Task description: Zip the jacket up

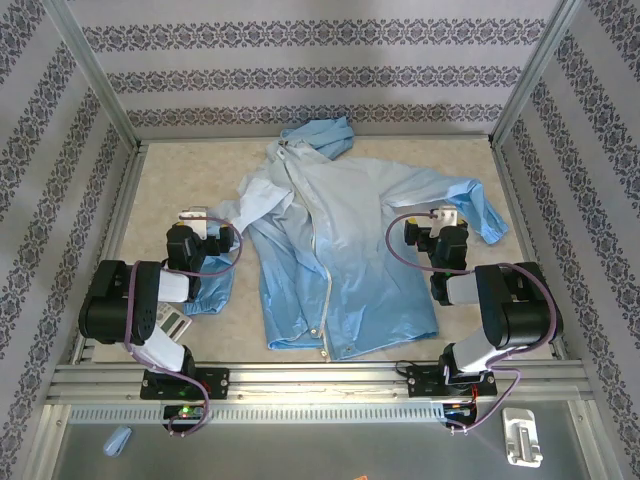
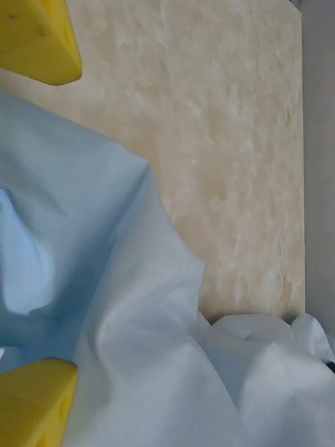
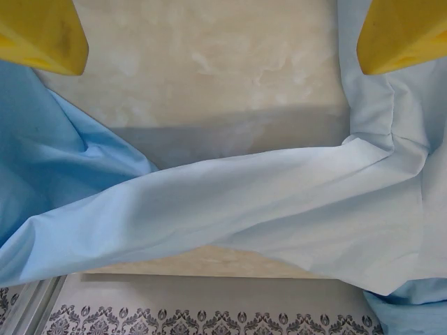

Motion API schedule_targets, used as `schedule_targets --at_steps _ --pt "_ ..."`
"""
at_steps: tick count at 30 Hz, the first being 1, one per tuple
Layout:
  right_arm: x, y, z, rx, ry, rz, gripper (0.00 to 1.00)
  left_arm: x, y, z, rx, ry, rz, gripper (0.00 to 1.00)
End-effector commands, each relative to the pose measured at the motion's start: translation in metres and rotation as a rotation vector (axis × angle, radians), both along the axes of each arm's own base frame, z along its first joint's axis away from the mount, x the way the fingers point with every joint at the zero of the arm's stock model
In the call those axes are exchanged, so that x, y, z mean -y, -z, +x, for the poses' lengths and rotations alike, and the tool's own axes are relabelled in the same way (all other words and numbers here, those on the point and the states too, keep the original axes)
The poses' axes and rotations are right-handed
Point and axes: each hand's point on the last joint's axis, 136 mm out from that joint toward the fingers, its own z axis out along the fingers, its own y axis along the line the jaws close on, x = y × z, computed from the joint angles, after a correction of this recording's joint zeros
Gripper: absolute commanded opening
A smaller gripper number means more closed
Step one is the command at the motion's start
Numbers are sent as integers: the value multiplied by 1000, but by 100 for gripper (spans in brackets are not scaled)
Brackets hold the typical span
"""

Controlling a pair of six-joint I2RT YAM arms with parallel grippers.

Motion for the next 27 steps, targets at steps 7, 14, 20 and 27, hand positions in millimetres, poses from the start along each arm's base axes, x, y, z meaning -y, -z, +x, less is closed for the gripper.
schedule_targets --at_steps 7,14,20,27 --pt "-1 -9 3 29 -3 15 98 7 -7 6 22 32 6 100" --pt "-1 -9 3 29 -3 16 98 6 -7 5 22 31 7 100" --pt "-1 -9 3 29 -3 16 98 6 -7 5 21 31 7 100" --pt "-1 -9 3 30 -3 15 98 6 -8 5 24 31 5 100"
